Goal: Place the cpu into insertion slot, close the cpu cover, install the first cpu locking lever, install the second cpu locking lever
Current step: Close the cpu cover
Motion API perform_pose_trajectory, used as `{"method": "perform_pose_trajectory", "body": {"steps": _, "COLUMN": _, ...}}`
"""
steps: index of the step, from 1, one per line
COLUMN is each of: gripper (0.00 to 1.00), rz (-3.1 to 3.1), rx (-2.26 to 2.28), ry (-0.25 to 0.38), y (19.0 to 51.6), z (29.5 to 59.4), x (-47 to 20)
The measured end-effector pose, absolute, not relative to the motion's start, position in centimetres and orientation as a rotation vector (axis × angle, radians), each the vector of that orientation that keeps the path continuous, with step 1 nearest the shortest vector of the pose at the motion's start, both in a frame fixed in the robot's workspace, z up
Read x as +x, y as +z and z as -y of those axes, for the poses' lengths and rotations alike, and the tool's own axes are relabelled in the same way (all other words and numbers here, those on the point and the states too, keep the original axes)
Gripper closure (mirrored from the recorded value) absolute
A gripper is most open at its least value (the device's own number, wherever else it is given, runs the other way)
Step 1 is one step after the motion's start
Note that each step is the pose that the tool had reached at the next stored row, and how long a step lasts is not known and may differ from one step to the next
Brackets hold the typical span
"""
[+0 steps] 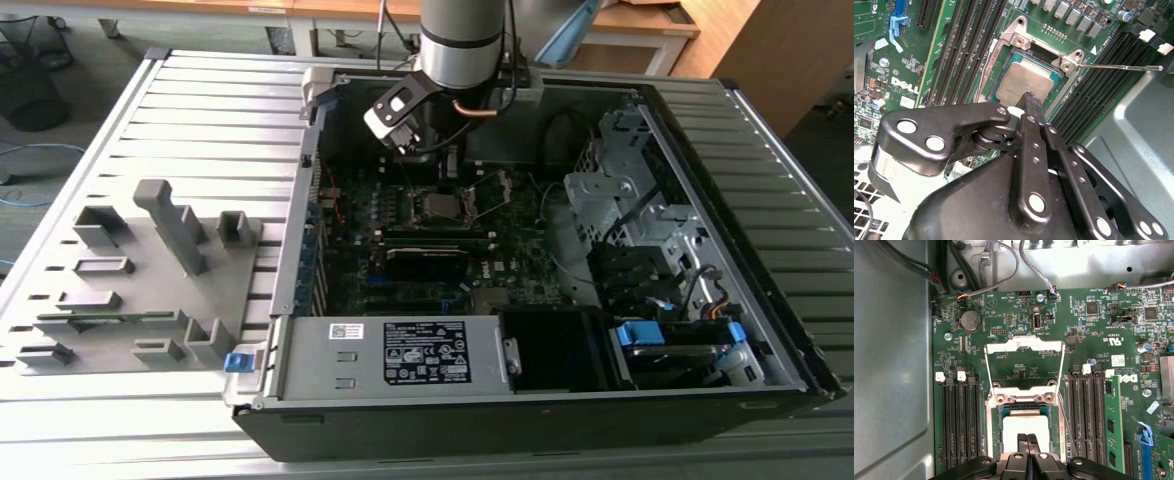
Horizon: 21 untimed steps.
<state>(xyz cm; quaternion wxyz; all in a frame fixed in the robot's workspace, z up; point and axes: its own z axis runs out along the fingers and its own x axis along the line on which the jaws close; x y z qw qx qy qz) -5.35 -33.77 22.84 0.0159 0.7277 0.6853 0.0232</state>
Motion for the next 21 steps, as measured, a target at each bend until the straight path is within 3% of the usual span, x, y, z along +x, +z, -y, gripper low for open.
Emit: {"method": "perform_pose_trajectory", "body": {"steps": 21, "gripper": 0.89, "rz": -2.131, "rx": 2.263, "ry": 0.073, "y": 24.0, "z": 33.8, "x": -5.3}}
